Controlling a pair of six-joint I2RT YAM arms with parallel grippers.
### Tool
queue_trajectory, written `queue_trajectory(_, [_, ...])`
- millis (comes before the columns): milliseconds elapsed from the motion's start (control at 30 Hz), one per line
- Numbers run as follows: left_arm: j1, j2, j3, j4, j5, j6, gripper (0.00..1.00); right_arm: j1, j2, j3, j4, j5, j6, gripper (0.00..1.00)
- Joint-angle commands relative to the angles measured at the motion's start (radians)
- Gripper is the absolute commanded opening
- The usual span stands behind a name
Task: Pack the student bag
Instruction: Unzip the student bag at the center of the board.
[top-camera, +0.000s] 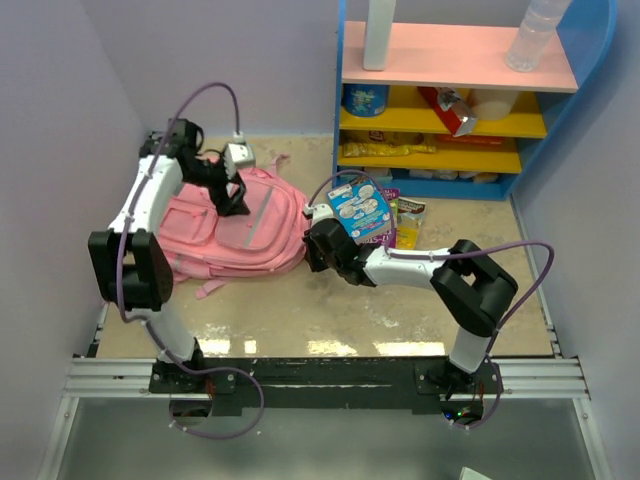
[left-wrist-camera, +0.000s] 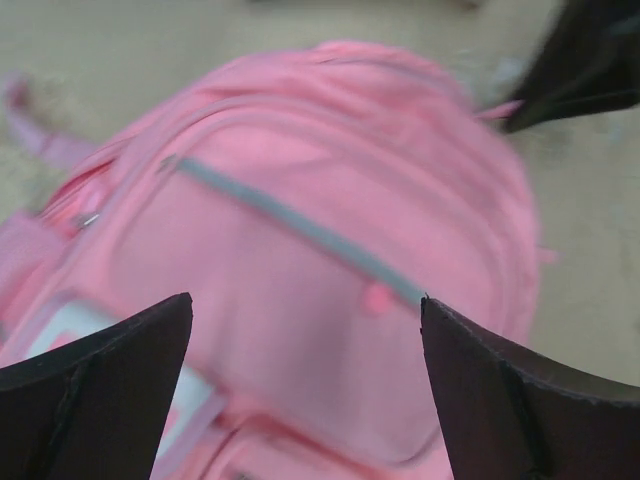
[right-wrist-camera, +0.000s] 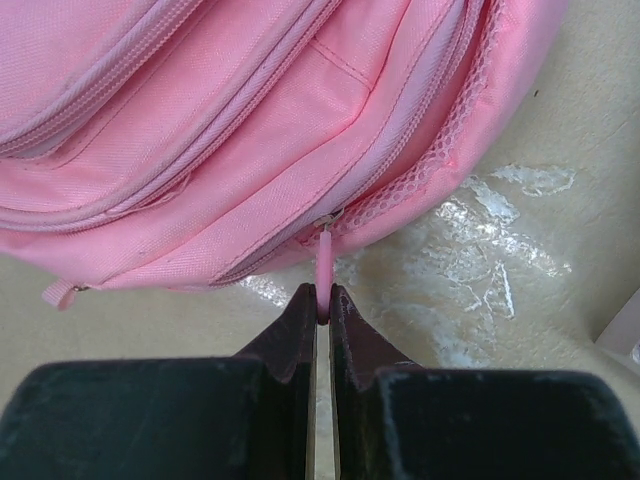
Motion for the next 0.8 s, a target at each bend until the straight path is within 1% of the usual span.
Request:
queue_trajectory(0, [-0.162,-0.18,-0.256,-0.022,0.007,0.154,1.0,0.014,-0.046,0.004,0.014,-0.026,0.0,0.0])
queue_trajectory(33, [-0.192,-0.226,-0.34,0.007,-0.01,0.159,1.0,0.012,-0.049,-0.004,0.014,-0.026,-0.001,0.0])
queue_trajectory(67, [-0.202,-0.243,-0.37,0.046,-0.029,0.159,1.0,0.012,-0.052,-0.007,0.016,-0.024,-0.001,0.0])
queue_trajectory(233, [-0.216,-0.281,-0.447,0.019,-0.069,0.231,1.0,0.012,-0.06,-0.006,0.014,-0.027,-0.011,0.0])
queue_trajectory(300, [-0.217,-0.304,-0.474,0.074,-0.104,0.222,1.0,0.012,-0.06,0.0,0.013,-0.035,-0.015,0.0])
queue_trajectory(333, [-0.219,-0.339,-0.505,0.108,-0.116,0.197,1.0,0.012,-0.058,0.005,0.013,-0.038,-0.015,0.0])
queue_trajectory(367, [-0.219,-0.359,-0.52,0.18,-0.135,0.186,1.0,0.012,-0.058,0.008,0.014,-0.041,-0.017,0.0])
queue_trajectory(433, [-0.228,-0.414,-0.569,0.249,-0.148,0.157,1.0,0.012,-0.055,0.014,0.016,-0.05,-0.018,0.0])
queue_trajectory(467, [-0.239,-0.425,-0.583,0.278,-0.173,0.159,1.0,0.012,-0.055,0.016,0.017,-0.052,-0.017,0.0])
queue_trajectory(600, [-0.289,-0.435,-0.629,0.266,-0.216,0.183,1.0,0.012,-0.054,0.016,0.019,-0.059,-0.017,0.0])
queue_trajectory(767, [-0.303,-0.447,-0.723,0.376,-0.273,0.172,1.0,0.012,-0.06,0.016,0.02,-0.062,-0.015,0.0])
